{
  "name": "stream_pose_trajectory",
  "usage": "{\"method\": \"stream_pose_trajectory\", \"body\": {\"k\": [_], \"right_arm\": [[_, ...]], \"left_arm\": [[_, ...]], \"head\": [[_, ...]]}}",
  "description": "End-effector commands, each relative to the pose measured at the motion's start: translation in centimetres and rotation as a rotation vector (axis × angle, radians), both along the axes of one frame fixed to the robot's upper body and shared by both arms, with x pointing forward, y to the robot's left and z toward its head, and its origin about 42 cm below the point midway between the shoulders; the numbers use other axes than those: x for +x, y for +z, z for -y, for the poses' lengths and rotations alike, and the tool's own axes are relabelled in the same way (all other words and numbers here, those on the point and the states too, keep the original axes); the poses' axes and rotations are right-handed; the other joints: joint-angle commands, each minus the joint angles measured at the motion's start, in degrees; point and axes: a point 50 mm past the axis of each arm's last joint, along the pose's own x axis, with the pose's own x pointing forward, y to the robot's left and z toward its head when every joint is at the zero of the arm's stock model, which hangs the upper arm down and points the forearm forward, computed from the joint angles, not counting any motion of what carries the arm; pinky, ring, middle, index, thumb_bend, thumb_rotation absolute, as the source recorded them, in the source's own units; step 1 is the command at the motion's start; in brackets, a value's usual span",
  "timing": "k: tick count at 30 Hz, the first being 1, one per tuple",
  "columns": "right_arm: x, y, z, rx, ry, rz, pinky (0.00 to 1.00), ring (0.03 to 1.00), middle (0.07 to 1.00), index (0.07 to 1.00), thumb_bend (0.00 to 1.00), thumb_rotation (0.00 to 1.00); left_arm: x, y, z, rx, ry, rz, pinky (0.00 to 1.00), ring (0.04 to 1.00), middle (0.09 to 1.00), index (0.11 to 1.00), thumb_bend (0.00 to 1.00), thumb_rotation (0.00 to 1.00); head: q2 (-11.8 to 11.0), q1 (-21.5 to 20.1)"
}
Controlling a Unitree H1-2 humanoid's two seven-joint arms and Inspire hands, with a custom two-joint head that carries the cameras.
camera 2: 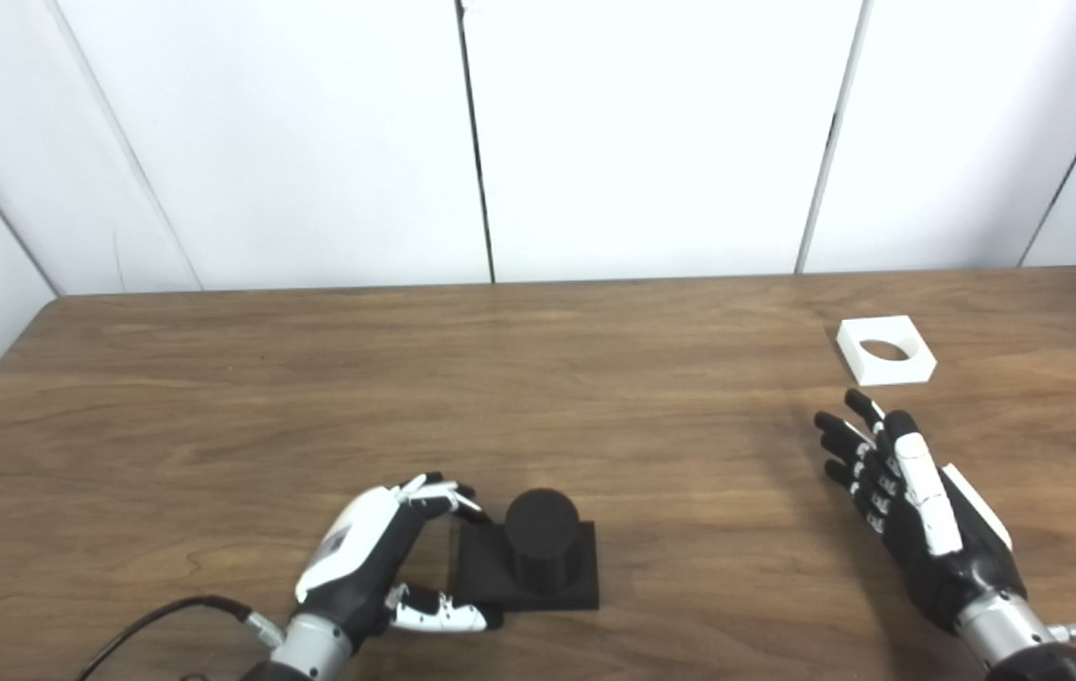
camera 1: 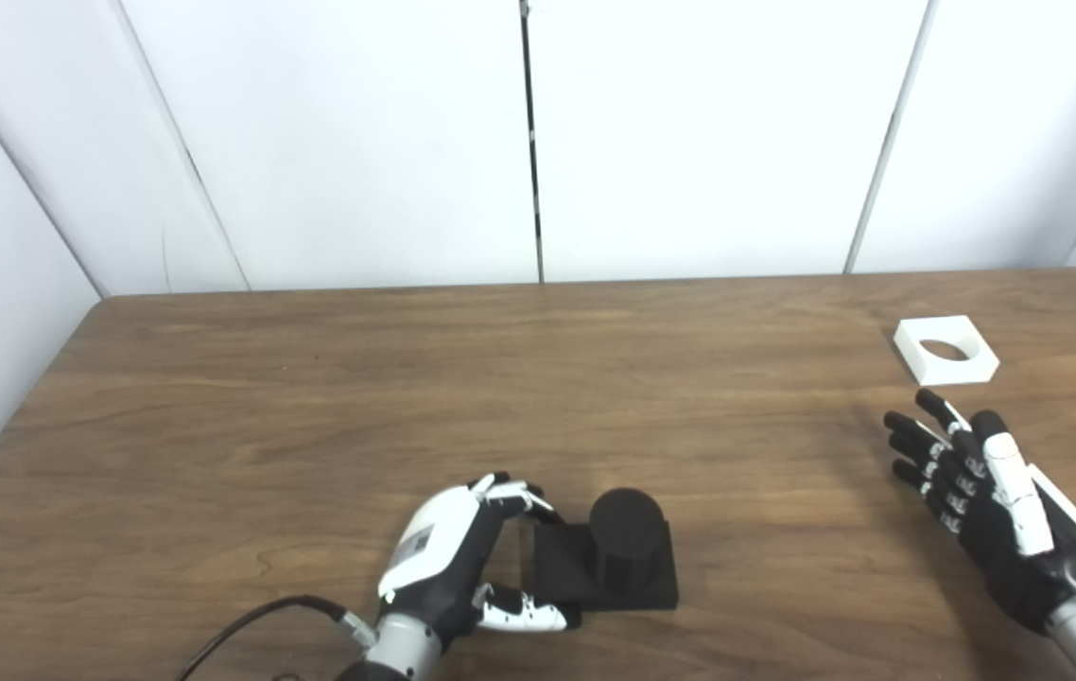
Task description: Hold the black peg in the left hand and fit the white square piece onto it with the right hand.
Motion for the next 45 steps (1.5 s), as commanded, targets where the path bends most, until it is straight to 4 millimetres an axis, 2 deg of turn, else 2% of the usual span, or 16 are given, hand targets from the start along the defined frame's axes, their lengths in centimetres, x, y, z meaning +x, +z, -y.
{"method": "stream_pose_trajectory", "body": {"k": [1, 9, 24, 38, 45], "right_arm": [[0.5, 1.8, -0.3, -0.009, 0.022, 0.073, 0.96, 0.951, 0.904, 1.000, 0.55, 1.00], [0.4, 1.7, -0.4, -0.008, 0.020, 0.070, 0.96, 0.954, 0.903, 1.000, 0.53, 1.00], [0.2, 1.9, -0.3, 0.005, 0.028, 0.075, 0.97, 0.955, 0.902, 1.000, 0.53, 1.00], [0.6, 2.9, 0.0, -0.007, 0.028, 0.104, 0.97, 0.953, 0.903, 1.000, 0.54, 1.00], [0.8, 4.4, 0.1, -0.028, 0.042, 0.133, 0.95, 0.945, 0.910, 1.000, 0.56, 1.00]], "left_arm": [[0.3, 0.3, 0.3, 0.032, -0.025, 0.050, 1.00, 0.997, 0.864, 0.489, 0.51, 0.07], [-0.1, -0.1, 0.5, 0.066, -0.050, 0.049, 1.00, 1.000, 0.872, 0.487, 0.51, 0.06], [0.5, -1.1, 0.9, 0.148, -0.029, -0.082, 1.00, 1.000, 0.898, 0.489, 0.51, 0.06], [1.0, -1.4, 0.9, 0.166, -0.003, -0.153, 1.00, 1.000, 0.892, 0.490, 0.51, 0.07], [1.3, -1.5, 0.2, 0.168, -0.012, -0.157, 1.00, 1.000, 0.879, 0.490, 0.51, 0.06]], "head": [[0.0, 0.1], [0.2, 0.1], [1.0, 0.2], [1.7, -0.3], [1.9, -2.9]]}}
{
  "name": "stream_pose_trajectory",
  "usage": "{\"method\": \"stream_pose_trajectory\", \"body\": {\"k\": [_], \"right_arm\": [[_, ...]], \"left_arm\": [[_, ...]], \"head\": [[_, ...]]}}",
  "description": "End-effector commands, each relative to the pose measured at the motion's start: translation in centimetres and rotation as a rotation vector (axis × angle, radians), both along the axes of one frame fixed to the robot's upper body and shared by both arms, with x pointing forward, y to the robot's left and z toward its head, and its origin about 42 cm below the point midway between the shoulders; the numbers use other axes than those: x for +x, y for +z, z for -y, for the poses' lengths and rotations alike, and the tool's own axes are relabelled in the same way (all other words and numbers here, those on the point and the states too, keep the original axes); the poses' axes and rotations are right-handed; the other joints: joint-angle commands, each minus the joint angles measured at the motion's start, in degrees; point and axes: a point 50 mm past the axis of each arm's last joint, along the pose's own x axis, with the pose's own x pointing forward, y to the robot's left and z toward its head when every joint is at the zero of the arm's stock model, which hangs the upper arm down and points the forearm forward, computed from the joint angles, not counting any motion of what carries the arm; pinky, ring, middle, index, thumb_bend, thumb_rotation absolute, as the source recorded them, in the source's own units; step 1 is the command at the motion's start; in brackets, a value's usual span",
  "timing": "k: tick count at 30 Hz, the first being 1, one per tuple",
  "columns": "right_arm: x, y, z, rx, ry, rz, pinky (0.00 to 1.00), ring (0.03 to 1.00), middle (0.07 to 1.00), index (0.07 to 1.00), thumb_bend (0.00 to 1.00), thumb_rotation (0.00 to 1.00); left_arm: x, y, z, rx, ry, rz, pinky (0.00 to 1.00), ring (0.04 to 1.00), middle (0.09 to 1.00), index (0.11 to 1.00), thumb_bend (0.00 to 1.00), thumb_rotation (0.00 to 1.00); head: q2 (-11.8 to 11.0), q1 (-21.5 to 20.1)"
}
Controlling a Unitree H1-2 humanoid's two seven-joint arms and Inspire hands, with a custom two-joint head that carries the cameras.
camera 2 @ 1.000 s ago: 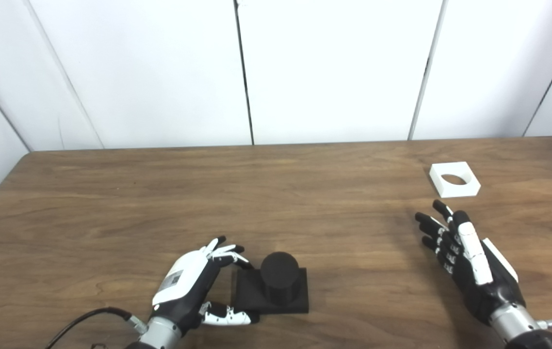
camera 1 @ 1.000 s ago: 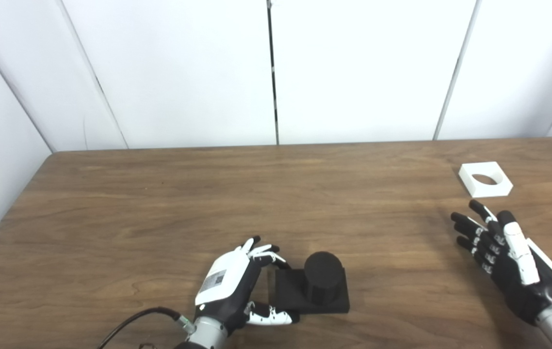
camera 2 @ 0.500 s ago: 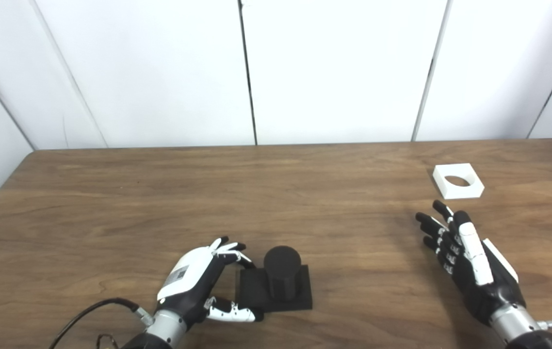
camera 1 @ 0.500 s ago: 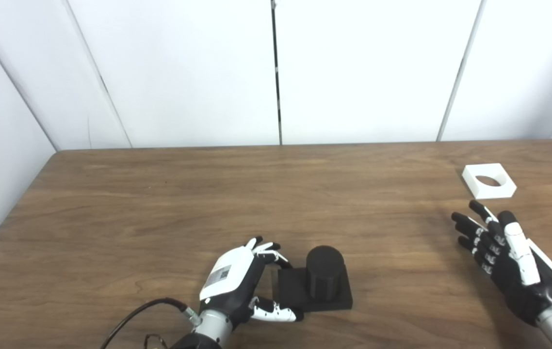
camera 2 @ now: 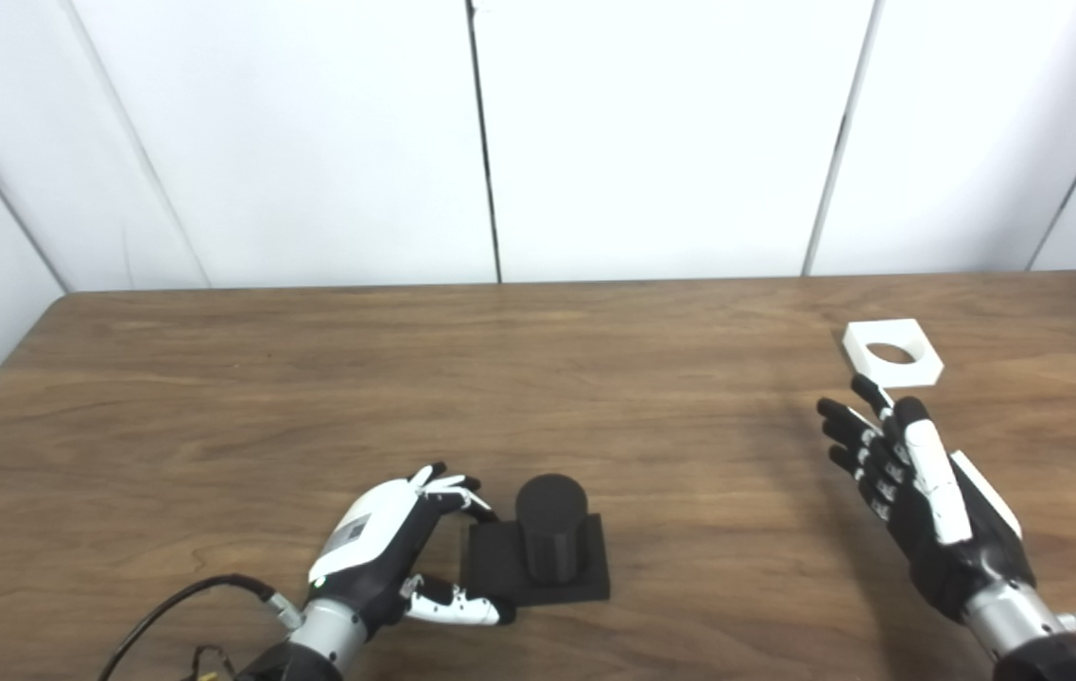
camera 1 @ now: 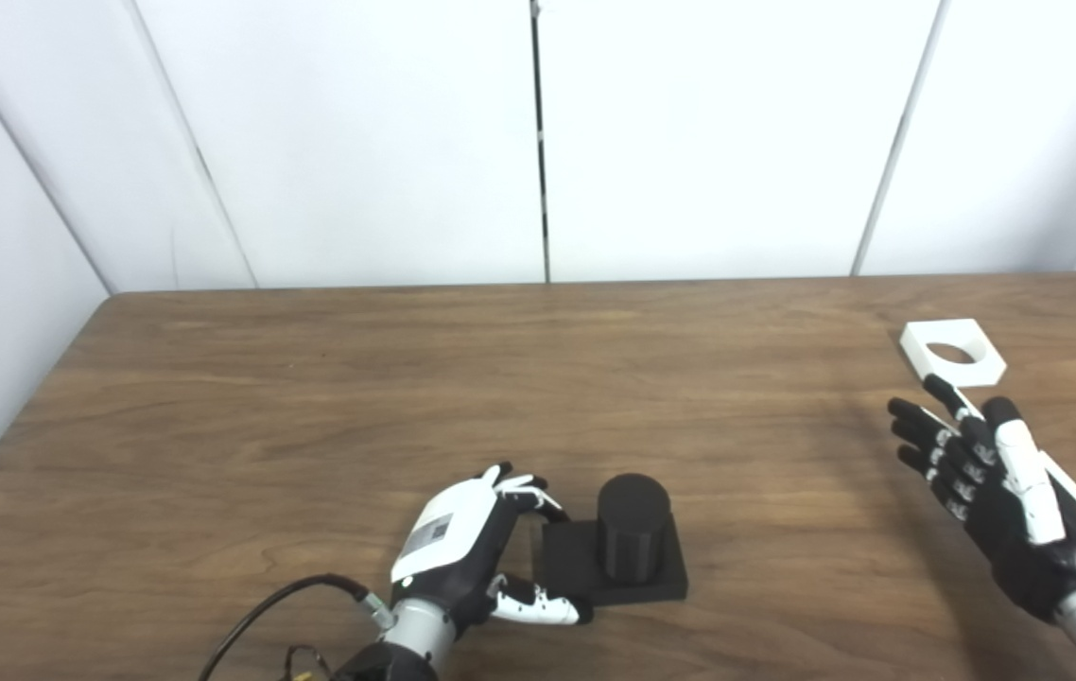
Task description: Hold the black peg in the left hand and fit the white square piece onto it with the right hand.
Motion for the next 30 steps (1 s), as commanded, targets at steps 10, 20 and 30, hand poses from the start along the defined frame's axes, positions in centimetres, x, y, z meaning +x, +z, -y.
{"method": "stream_pose_trajectory", "body": {"k": [10, 20, 30], "right_arm": [[0.8, 3.5, -1.1, -0.063, 0.042, 0.117, 0.93, 0.935, 0.891, 1.000, 0.57, 1.00], [0.8, 3.4, -1.1, -0.058, 0.034, 0.113, 0.93, 0.931, 0.888, 1.000, 0.58, 1.00], [1.6, 4.3, -1.2, -0.073, 0.037, 0.143, 0.94, 0.934, 0.892, 1.000, 0.56, 1.00]], "left_arm": [[0.9, -1.8, -2.1, 0.056, -0.031, -0.097, 1.00, 1.000, 0.865, 0.489, 0.51, 0.06], [1.1, -1.6, -2.3, 0.075, -0.049, -0.102, 1.00, 1.000, 0.866, 0.490, 0.50, 0.07], [0.9, -2.1, -2.8, 0.087, -0.032, -0.095, 1.00, 1.000, 0.869, 0.491, 0.51, 0.07]], "head": [[0.2, -2.0], [0.3, -1.3], [-3.4, -10.6]]}}
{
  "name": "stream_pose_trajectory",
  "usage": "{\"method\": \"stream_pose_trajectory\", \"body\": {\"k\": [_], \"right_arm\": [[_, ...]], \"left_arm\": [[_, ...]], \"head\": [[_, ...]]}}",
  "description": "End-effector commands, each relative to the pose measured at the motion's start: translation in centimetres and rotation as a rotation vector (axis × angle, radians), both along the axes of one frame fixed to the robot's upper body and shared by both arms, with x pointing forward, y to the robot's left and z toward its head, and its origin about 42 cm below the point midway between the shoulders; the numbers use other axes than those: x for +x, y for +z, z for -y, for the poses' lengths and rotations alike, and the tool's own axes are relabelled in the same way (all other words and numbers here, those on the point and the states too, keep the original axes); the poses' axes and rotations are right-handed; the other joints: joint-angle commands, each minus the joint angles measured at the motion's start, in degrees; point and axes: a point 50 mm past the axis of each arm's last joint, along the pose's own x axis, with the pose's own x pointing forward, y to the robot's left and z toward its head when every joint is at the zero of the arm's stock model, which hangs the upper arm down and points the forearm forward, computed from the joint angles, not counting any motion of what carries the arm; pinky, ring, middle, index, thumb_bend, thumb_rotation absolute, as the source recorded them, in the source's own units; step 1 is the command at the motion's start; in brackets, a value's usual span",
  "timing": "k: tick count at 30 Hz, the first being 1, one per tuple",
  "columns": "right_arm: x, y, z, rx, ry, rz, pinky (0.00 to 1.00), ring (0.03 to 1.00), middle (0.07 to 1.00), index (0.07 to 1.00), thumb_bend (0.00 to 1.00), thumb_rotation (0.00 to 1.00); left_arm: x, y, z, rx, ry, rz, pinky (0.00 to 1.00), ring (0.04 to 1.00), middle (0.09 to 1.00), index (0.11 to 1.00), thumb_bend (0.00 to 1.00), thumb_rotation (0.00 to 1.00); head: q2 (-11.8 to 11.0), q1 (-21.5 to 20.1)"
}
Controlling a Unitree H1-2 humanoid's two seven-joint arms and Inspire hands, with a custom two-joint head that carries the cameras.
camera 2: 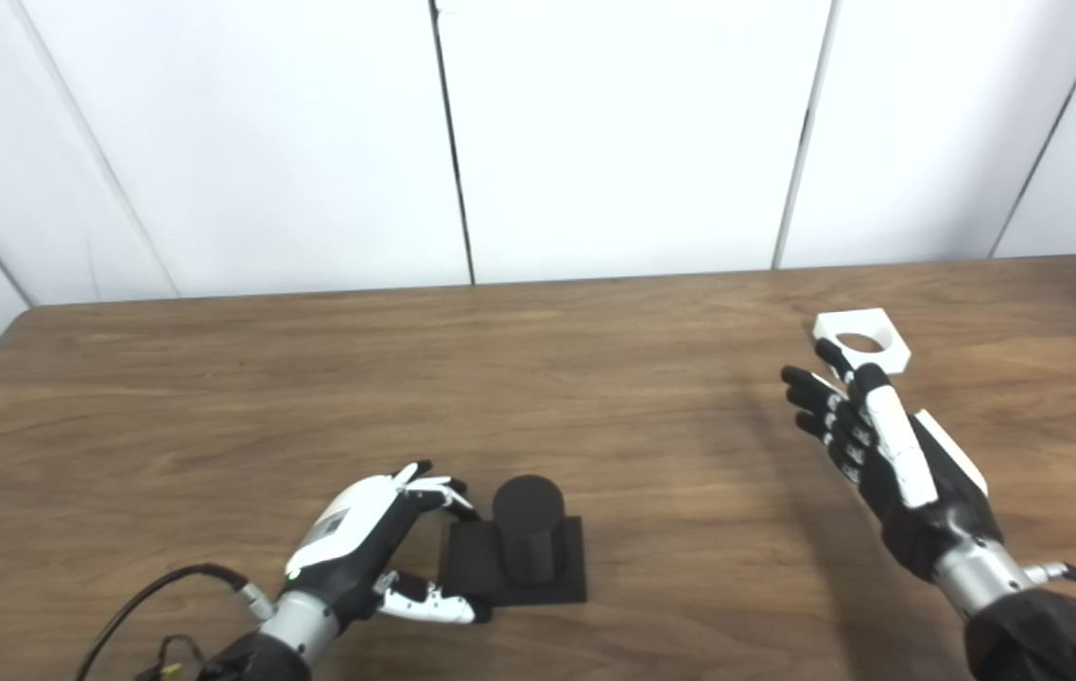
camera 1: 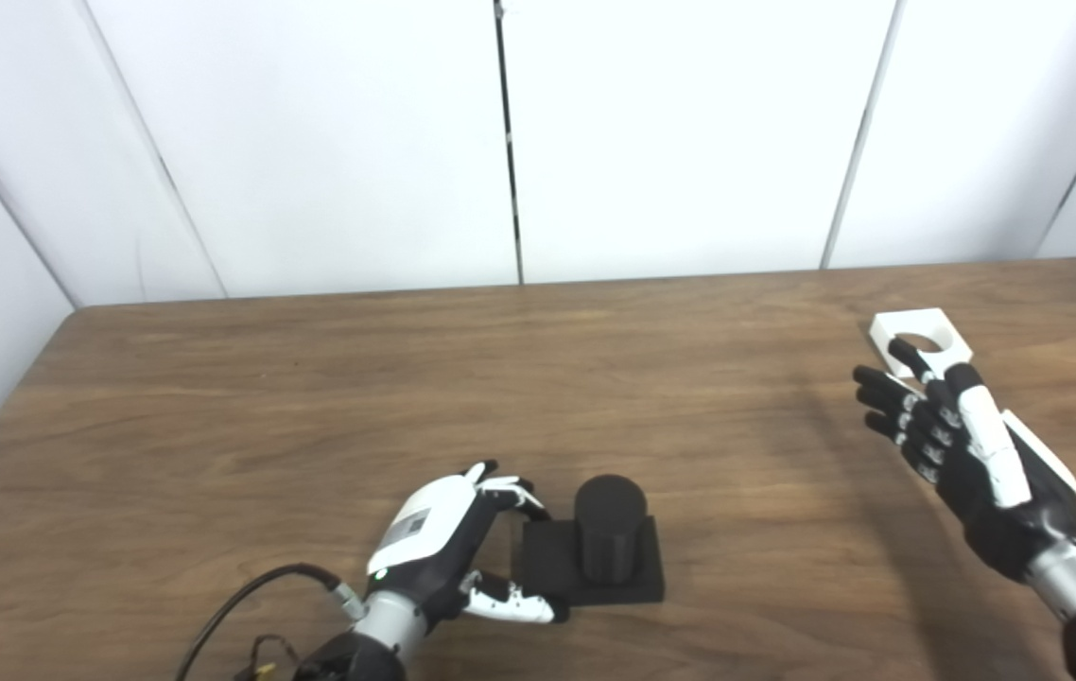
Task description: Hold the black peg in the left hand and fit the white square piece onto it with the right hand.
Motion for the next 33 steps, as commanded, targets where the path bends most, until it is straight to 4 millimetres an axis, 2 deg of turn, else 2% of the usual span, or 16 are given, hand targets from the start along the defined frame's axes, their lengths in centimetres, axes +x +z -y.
{"method": "stream_pose_trajectory", "body": {"k": [1, 6, 12, 14, 27, 33], "right_arm": [[0.6, 2.3, -0.5, -0.030, 0.018, 0.088, 0.93, 0.934, 0.888, 1.000, 0.56, 1.00], [0.6, 2.0, -1.1, -0.039, 0.023, 0.088, 0.91, 0.918, 0.878, 1.000, 0.61, 0.99], [0.3, 1.9, -1.1, -0.033, 0.013, 0.088, 0.90, 0.915, 0.875, 1.000, 0.59, 0.99], [0.1, 1.8, -1.0, -0.035, 0.012, 0.087, 0.91, 0.918, 0.873, 1.000, 0.59, 0.99], [-0.8, 1.1, -0.3, -0.036, 0.013, 0.078, 0.92, 0.938, 0.897, 1.000, 0.62, 0.97], [-0.9, 0.9, -0.2, -0.030, 0.011, 0.083, 0.91, 0.932, 0.894, 1.000, 0.61, 0.97]], "left_arm": [[-0.2, -2.2, -1.7, 0.080, 0.033, -0.078, 1.00, 0.997, 0.870, 0.491, 0.51, 0.07], [-0.3, -2.5, -2.7, 0.101, 0.040, -0.067, 1.00, 0.993, 0.852, 0.490, 0.50, 0.07], [-0.5, -2.8, -3.0, 0.098, 0.046, -0.064, 1.00, 0.990, 0.842, 0.490, 0.50, 0.07], [-0.5, -2.9, -3.1, 0.101, 0.043, -0.059, 1.00, 0.985, 0.839, 0.489, 0.51, 0.07], [-1.1, -3.5, -2.8, 0.113, 0.065, -0.065, 1.00, 0.983, 0.843, 0.489, 0.51, 0.07], [-1.2, -3.7, -2.6, 0.131, 0.062, -0.060, 1.00, 0.988, 0.846, 0.489, 0.51, 0.07]], "head": [[0.0, -1.0], [-1.2, -4.2], [-2.9, -5.4], [-4.2, -5.8], [-6.6, -4.6], [-7.5, -3.3]]}}
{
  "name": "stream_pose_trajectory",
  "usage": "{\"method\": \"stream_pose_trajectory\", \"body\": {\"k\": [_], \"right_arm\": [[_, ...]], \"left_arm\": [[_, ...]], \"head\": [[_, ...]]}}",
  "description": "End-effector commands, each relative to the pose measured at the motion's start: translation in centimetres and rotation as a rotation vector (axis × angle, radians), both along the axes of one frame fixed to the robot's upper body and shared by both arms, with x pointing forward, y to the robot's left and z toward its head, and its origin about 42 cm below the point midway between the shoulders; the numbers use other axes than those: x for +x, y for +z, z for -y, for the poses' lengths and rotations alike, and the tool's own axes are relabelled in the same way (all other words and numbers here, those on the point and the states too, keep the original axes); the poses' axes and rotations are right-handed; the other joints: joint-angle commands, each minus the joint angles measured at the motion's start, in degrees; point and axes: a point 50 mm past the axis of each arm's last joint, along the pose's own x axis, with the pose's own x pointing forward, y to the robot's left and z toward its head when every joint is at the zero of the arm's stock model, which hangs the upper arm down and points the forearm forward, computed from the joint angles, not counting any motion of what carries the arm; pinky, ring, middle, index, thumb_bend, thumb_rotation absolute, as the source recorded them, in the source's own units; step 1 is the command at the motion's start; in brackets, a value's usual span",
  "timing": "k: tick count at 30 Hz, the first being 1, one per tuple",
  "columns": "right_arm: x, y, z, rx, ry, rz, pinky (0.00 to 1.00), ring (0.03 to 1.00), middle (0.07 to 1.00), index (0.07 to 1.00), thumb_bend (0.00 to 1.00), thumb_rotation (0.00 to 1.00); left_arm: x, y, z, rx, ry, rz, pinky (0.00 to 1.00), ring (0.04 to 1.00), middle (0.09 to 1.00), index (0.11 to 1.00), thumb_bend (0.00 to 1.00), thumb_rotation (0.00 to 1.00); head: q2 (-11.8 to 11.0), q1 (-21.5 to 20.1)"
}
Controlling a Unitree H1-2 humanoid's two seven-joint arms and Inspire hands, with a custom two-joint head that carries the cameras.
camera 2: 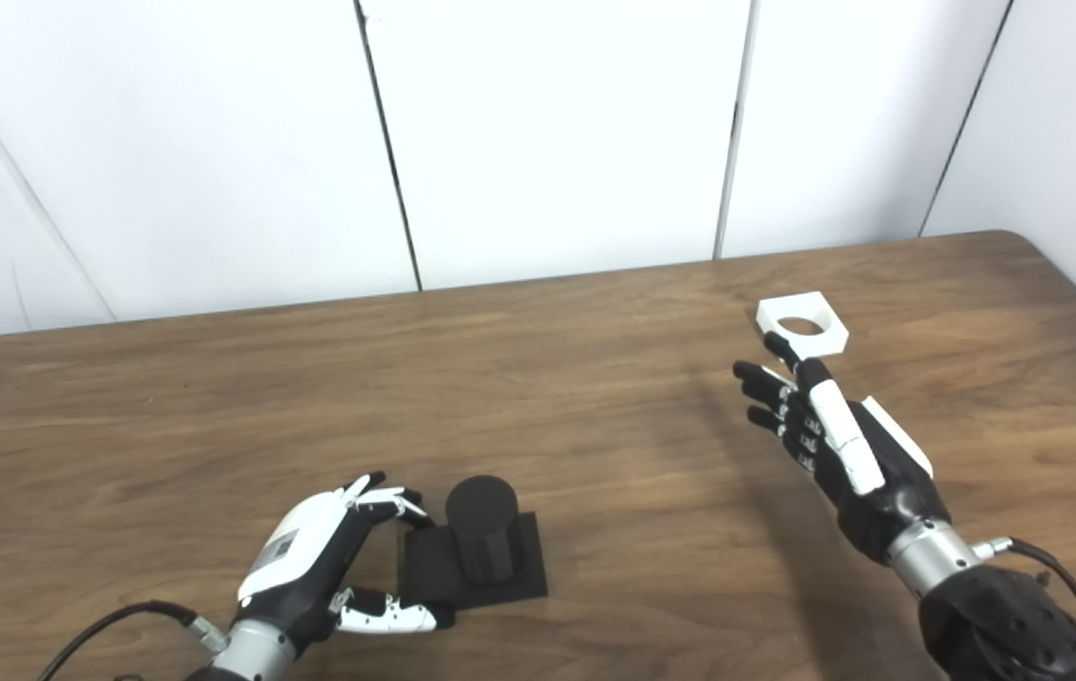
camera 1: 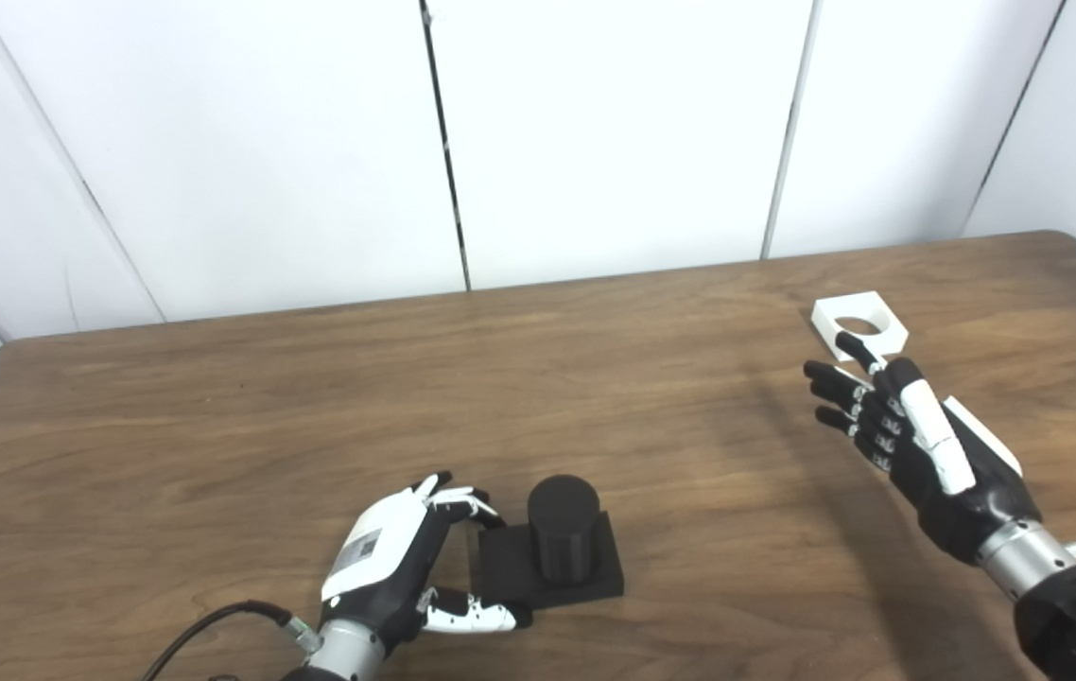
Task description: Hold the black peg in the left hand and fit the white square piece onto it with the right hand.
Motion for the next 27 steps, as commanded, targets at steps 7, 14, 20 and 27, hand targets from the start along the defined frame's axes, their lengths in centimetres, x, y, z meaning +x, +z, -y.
{"method": "stream_pose_trajectory", "body": {"k": [7, 14, 20, 27], "right_arm": [[0.4, 2.0, 0.5, -0.012, 0.013, 0.092, 0.92, 0.932, 0.897, 1.000, 0.59, 0.97], [2.6, 5.3, 2.0, -0.077, -0.011, 0.155, 0.91, 0.922, 0.880, 0.984, 0.66, 0.75], [5.0, 7.9, 2.9, -0.149, -0.045, 0.184, 0.90, 0.920, 0.880, 0.988, 0.61, 0.68], [5.9, 9.2, 3.4, -0.203, -0.054, 0.200, 0.89, 0.902, 0.881, 0.992, 0.63, 0.66]], "left_arm": [[-0.7, -3.0, -1.5, 0.122, 0.055, -0.102, 1.00, 0.992, 0.855, 0.489, 0.51, 0.07], [-0.8, -3.2, -1.6, 0.107, 0.065, -0.114, 1.00, 0.991, 0.852, 0.489, 0.51, 0.07], [-0.8, -3.5, -2.1, 0.108, 0.068, -0.114, 1.00, 0.996, 0.862, 0.490, 0.51, 0.07], [-0.7, -4.1, -2.2, 0.103, 0.069, -0.113, 1.00, 1.000, 0.856, 0.488, 0.51, 0.07]], "head": [[0.4, 0.3], [-1.8, -3.8], [-3.6, -7.0], [-3.6, -6.5]]}}
